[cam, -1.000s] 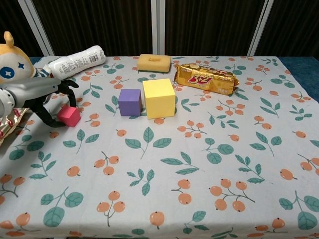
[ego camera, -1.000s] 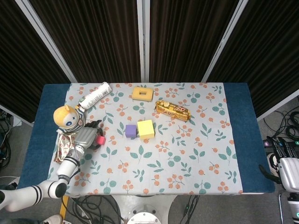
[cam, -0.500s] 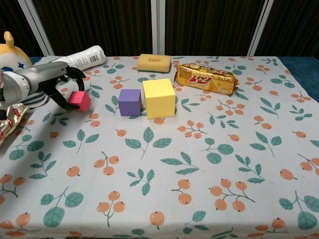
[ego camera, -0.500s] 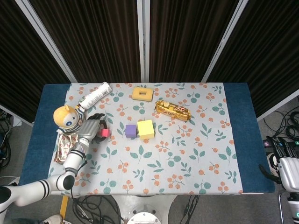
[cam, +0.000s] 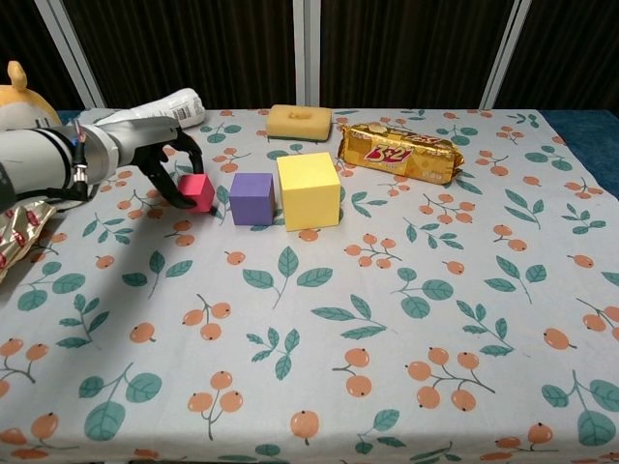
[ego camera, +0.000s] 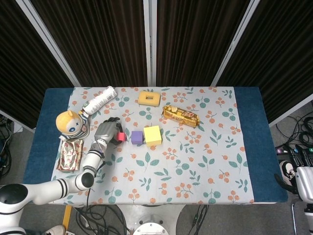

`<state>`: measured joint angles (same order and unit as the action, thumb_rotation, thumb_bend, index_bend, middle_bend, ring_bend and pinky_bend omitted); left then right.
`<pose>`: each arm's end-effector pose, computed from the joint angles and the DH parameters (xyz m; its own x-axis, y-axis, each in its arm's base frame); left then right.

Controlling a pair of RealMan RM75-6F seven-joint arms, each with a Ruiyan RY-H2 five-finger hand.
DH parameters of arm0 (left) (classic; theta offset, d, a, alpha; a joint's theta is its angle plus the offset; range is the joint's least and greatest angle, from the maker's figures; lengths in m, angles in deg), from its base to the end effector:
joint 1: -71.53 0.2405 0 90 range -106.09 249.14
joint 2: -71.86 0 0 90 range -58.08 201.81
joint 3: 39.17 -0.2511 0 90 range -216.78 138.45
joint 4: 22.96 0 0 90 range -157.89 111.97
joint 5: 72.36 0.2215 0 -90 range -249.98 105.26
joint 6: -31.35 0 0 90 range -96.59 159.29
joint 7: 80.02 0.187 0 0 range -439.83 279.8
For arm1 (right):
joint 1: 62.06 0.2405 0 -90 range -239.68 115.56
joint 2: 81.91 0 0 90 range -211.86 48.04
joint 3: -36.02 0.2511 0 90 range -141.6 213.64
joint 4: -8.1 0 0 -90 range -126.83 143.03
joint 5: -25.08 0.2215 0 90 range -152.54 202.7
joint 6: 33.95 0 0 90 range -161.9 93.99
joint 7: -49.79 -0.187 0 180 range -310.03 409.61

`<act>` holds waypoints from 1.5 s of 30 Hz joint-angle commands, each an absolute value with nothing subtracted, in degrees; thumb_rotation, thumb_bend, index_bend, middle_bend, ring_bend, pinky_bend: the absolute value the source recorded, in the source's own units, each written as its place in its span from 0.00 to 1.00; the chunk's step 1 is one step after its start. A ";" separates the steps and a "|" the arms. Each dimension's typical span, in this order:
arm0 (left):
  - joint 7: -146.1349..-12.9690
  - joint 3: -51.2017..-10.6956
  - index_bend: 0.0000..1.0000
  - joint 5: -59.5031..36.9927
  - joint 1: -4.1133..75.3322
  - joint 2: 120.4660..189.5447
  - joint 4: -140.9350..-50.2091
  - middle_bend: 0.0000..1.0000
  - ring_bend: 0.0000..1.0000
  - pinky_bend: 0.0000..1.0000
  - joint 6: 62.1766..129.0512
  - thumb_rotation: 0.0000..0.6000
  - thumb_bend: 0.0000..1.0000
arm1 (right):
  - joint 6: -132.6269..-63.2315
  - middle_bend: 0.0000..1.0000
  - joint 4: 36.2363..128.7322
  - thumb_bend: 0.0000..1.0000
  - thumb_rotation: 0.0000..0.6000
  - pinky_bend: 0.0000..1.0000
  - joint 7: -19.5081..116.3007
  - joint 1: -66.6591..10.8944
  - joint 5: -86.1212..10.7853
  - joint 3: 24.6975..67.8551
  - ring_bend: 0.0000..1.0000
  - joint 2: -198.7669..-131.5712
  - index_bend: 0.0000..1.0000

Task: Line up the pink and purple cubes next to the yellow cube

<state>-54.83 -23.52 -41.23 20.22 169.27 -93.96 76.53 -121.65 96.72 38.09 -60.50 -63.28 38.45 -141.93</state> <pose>-0.1578 0.4309 -0.0859 0.2396 0.4623 0.8537 0.9662 -0.0271 -0.2564 -0.3317 -0.2054 0.1802 0.3351 0.0174 0.9420 -0.9422 0.0029 0.3351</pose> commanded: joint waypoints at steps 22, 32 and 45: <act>-47.90 -24.00 0.53 -52.85 15.11 171.30 -93.82 0.21 0.10 0.15 79.00 1.00 0.32 | -121.74 0.16 95.66 0.17 1.00 0.13 36.96 -60.90 -62.96 38.50 0.03 -142.03 0.04; -46.56 -24.47 0.43 -54.67 14.34 171.23 -94.56 0.20 0.10 0.15 79.31 1.00 0.31 | -121.80 0.16 95.50 0.17 1.00 0.13 36.71 -60.97 -62.96 38.57 0.03 -142.02 0.04; -45.31 -29.88 0.26 -43.04 17.60 166.71 -99.95 0.14 0.09 0.14 86.62 1.00 0.31 | -121.87 0.16 95.28 0.17 1.00 0.13 36.48 -60.72 -63.55 38.63 0.03 -142.32 0.04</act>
<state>-46.29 -28.29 -45.08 16.75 167.28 -99.81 84.71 -121.89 95.27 36.49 -60.74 -63.54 38.63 -142.30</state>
